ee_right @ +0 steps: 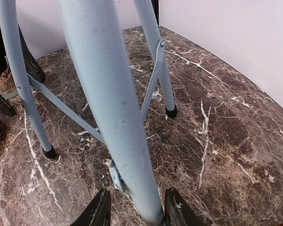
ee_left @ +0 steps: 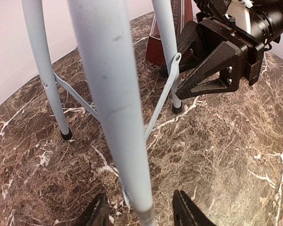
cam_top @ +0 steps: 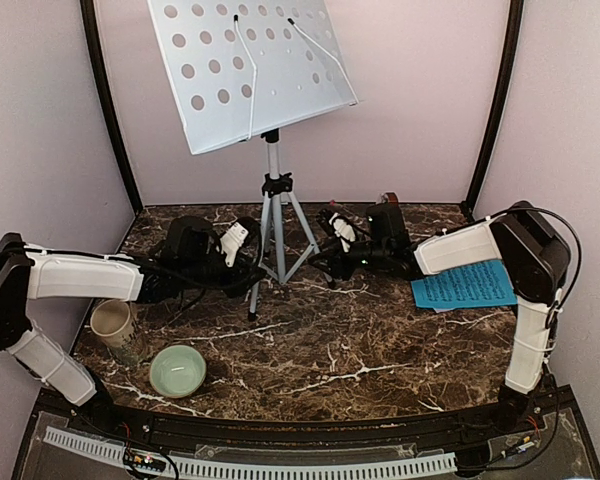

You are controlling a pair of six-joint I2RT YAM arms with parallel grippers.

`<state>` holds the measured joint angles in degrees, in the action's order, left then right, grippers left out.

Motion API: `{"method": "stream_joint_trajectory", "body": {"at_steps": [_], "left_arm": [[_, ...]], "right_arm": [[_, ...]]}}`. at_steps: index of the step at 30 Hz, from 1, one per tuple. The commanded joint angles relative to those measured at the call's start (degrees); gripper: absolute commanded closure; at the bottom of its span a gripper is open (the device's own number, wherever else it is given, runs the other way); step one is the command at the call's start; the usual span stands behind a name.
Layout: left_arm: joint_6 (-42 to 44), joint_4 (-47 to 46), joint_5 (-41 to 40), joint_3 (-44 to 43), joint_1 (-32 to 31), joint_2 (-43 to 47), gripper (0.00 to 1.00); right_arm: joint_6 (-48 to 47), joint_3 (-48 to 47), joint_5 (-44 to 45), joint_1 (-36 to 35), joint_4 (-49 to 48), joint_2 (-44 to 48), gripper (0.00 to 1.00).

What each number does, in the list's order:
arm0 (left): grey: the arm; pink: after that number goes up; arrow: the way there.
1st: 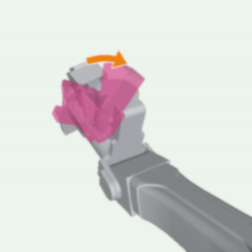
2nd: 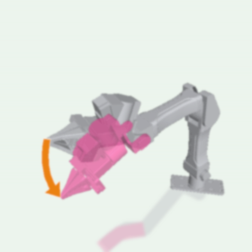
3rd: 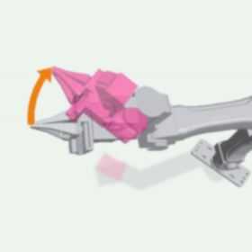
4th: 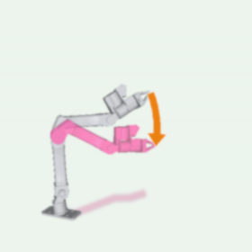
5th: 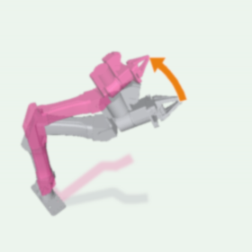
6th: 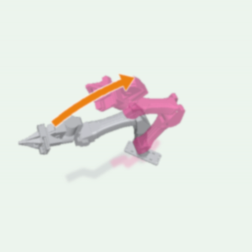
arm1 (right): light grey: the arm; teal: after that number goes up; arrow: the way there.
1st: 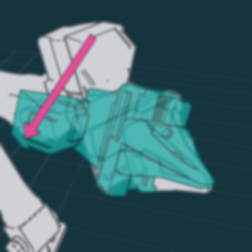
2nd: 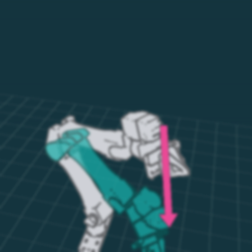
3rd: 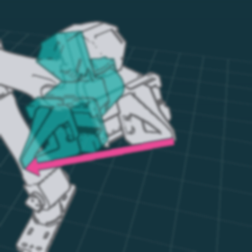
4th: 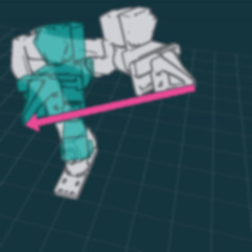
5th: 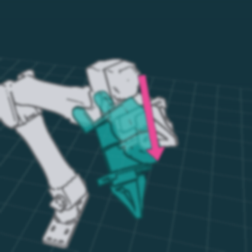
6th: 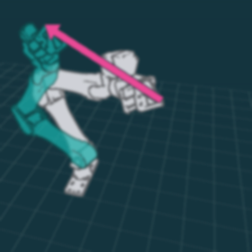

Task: Set up the instrument practice props

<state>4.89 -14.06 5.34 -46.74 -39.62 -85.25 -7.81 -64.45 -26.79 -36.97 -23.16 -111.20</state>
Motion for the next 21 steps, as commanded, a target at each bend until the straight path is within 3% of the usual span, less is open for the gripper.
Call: {"method": "stream_joint_trajectory", "body": {"at_steps": [1,11,21], "left_arm": [[-2.63,-4.30,0.80,0.07,0.24,0.52,0.50],[-3.61,-3.75,-1.75,-1.92,-0.11,-3.14,0.49],[-2.54,2.54,-0.92,-2.35,0.22,-1.99,0.77]], "right_arm": [[1.26,-1.03,-1.95,0.13,-3.56,-1.07,0.60],[1.66,-3.19,-2.43,-0.23,-3.82,-3.72,0.61],[2.05,0.11,-0.98,-0.33,-4.08,-1.33,0.81]]}}
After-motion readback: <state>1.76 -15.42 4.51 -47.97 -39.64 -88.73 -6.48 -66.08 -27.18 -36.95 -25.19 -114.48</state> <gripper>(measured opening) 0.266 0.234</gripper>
